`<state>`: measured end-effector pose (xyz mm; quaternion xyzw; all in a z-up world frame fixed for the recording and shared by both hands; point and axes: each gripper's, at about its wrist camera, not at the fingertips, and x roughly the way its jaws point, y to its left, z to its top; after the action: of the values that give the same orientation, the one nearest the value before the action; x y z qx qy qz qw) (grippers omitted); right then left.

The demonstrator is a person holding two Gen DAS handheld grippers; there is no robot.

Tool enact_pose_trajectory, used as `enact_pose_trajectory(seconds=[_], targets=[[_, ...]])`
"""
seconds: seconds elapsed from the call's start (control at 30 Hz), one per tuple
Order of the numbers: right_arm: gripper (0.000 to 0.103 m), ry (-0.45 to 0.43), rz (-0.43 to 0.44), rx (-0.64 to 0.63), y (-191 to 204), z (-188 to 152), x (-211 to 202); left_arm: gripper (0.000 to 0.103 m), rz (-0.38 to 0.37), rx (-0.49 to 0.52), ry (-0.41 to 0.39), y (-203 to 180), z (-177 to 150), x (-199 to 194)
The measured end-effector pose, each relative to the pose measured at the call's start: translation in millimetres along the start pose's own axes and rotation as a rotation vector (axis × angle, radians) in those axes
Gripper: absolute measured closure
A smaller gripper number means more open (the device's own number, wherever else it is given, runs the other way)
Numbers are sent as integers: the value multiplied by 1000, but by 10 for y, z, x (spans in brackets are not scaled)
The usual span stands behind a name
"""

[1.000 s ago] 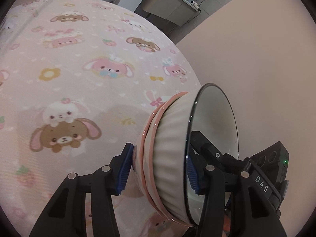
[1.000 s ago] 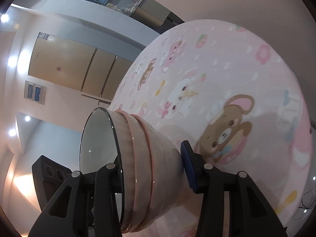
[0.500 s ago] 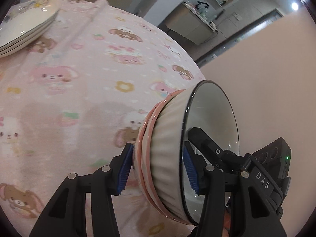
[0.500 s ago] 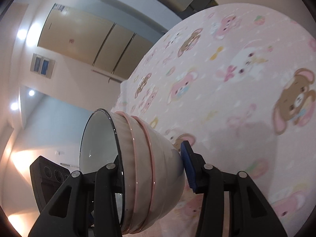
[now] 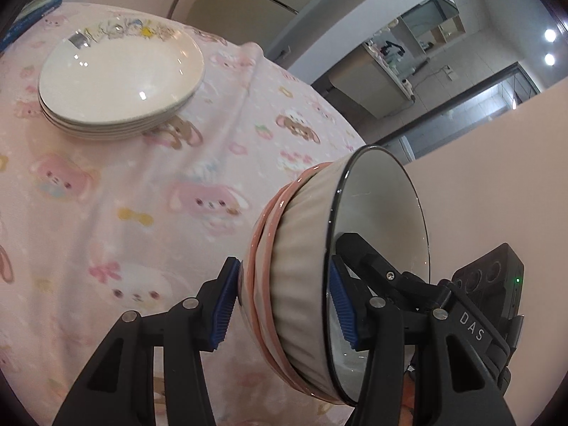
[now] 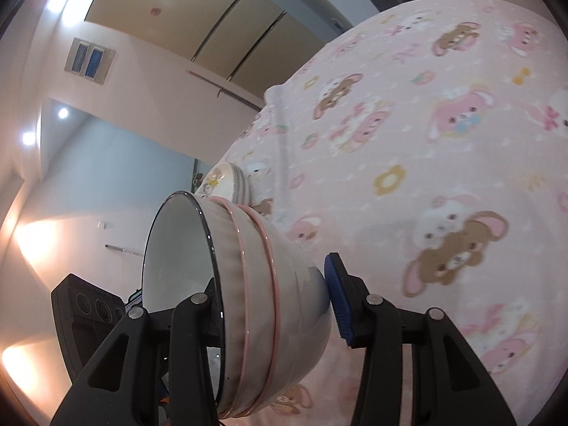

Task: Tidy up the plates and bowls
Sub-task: 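Lift the bowl stack with both tools and carry it toward the plate stack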

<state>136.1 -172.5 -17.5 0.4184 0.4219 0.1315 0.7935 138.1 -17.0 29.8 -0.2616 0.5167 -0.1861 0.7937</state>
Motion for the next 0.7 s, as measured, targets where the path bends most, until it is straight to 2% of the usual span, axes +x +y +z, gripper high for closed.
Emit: enact_pose_trajectory(seconds=[0.47,0.7], targets=[[59,73,42,-77,780,370,674,51,30,-57,-81,360,770,-366],[59,105,70,-125,1058,547,967,51,73,-61,-131,506,1113,-475]])
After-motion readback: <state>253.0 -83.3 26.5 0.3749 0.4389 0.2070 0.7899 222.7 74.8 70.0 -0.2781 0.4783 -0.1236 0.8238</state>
